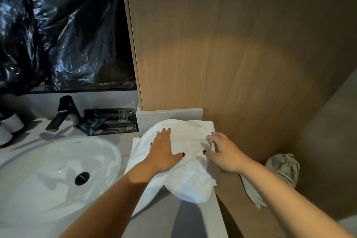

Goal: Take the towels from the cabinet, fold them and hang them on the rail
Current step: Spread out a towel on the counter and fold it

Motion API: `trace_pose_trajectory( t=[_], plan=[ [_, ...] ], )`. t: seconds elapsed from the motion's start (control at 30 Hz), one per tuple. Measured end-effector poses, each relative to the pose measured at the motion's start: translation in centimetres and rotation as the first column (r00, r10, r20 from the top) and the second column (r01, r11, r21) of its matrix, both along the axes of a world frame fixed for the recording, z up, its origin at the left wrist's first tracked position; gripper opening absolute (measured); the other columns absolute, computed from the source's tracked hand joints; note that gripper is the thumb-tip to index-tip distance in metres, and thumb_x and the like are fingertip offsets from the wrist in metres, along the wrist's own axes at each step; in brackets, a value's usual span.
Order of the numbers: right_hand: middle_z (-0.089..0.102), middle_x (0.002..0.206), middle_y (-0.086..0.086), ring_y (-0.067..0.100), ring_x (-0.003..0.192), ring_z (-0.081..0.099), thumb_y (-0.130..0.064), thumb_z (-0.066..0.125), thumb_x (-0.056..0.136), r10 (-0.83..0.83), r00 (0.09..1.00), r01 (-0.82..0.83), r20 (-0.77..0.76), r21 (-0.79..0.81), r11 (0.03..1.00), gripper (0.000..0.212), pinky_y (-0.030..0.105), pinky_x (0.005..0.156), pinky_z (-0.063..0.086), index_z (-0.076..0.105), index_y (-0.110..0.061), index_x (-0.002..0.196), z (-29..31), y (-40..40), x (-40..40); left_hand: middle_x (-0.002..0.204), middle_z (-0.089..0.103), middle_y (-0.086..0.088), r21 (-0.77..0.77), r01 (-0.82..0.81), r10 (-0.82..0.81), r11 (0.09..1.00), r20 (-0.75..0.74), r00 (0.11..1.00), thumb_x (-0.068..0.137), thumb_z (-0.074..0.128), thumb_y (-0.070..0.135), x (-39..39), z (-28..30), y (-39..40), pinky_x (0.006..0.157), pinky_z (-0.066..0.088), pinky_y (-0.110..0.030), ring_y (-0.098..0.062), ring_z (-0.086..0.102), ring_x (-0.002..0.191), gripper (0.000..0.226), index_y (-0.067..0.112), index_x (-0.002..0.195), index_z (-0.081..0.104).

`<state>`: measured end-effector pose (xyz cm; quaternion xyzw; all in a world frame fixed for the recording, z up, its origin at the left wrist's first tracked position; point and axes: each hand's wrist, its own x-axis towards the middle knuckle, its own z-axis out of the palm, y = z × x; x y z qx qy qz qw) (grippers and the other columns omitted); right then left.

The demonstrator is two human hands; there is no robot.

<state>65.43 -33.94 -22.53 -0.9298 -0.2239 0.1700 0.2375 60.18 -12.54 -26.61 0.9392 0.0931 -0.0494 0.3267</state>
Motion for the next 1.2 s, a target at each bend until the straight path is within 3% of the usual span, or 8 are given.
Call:
trace_pose_trajectory(
  t=[0.23,0.33,0.53,0.73,0.87,0.97,1.1,1.2],
  plan=[
    [0.018,0.159,0.002,0.018,0.147,0.021,-0.033,0.052,0.099,-0.011,0.999,0.01,-0.03,-0.026,1.0,0.057,0.028,0.116,0.021,0.034,-0.016,0.149,-0.7,-0.2,1.0,0.165,-0.002,-0.009,0.12,0.053,-0.055,0.991,0.01,0.998,0.099,0.05,0.042,4.5,-1.2,0.8,0.123,0.006,-0.044,-0.024,-0.006,0.152,0.08,0.01,0.157,0.005],
    [0.019,0.158,0.001,0.017,0.145,0.025,-0.032,0.054,0.098,-0.026,1.0,0.026,-0.014,-0.028,0.999,0.056,0.025,0.114,0.022,0.036,-0.016,0.148,-0.5,-0.5,1.0,0.164,0.013,-0.007,0.093,-0.006,-0.002,0.996,0.087,0.996,0.099,0.052,0.04,5.2,-2.3,1.2,0.123,0.013,-0.036,-0.024,0.013,0.151,0.077,0.013,0.157,0.01],
    [0.017,0.159,-0.003,0.015,0.142,0.028,-0.034,0.053,0.098,-0.037,0.999,0.036,-0.017,-0.05,0.998,0.058,0.015,0.106,0.02,0.034,-0.017,0.15,-0.9,0.0,-0.1,0.145,0.048,-0.004,0.086,0.0,-0.009,0.996,0.101,0.995,0.087,0.067,0.029,4.7,-1.6,2.2,0.105,0.038,-0.03,-0.025,0.05,0.129,0.089,0.02,0.157,0.012],
    [0.012,0.161,0.0,0.021,0.149,0.016,-0.032,0.063,0.092,-0.021,1.0,0.022,0.018,-0.045,0.999,0.075,0.033,0.119,0.022,0.022,-0.019,0.154,-1.3,2.2,-0.7,0.135,0.053,0.002,0.144,0.074,-0.076,0.987,0.004,0.997,0.083,0.069,0.033,1.0,1.4,2.9,0.08,0.035,-0.018,-0.02,0.055,0.117,0.07,0.029,0.145,0.036],
    [-0.01,0.164,-0.002,0.026,0.151,-0.011,-0.037,0.074,0.082,0.105,0.987,-0.08,0.122,-0.191,0.978,0.105,0.049,0.121,0.012,-0.001,-0.033,0.155,-1.2,4.2,-1.0,0.084,0.059,0.011,0.073,0.093,-0.092,0.993,-0.022,0.996,0.074,0.069,0.032,-1.4,0.5,3.3,0.054,0.031,-0.01,-0.006,0.053,0.074,0.025,0.03,0.095,0.056],
    [-0.02,0.163,-0.005,0.027,0.148,-0.023,-0.035,0.077,0.078,0.263,0.949,-0.195,0.172,-0.334,0.922,0.115,0.061,0.116,0.0,-0.008,-0.035,0.155,-2.2,6.0,-1.2,0.071,0.054,0.009,0.031,0.117,-0.12,0.993,0.087,0.989,0.064,0.064,0.032,-1.9,0.1,3.7,0.057,0.035,-0.02,-0.013,0.054,0.071,0.017,0.033,0.071,0.048],
    [0.029,0.156,-0.005,0.021,0.147,0.016,-0.034,0.078,0.073,0.265,0.945,-0.214,0.194,-0.247,0.945,0.097,0.054,0.118,0.007,0.021,-0.031,0.152,-4.1,7.6,-0.9,0.074,0.047,0.009,0.03,0.202,-0.199,0.979,0.366,0.909,0.06,0.062,0.027,-1.9,0.1,4.2,0.066,0.041,-0.032,-0.019,0.05,0.075,0.012,0.031,0.062,0.05],
    [0.064,0.121,0.001,0.028,0.115,0.058,-0.028,0.074,0.076,0.151,0.936,-0.137,0.317,-0.066,0.988,0.051,0.038,0.097,0.043,0.058,-0.025,0.124,-4.0,8.0,-0.3,0.094,0.051,0.017,-0.019,0.164,-0.135,0.986,0.48,0.867,0.067,0.069,0.027,-1.9,0.0,4.2,0.085,0.047,-0.034,-0.014,0.055,0.093,0.02,0.022,0.086,0.07]
  ],
)
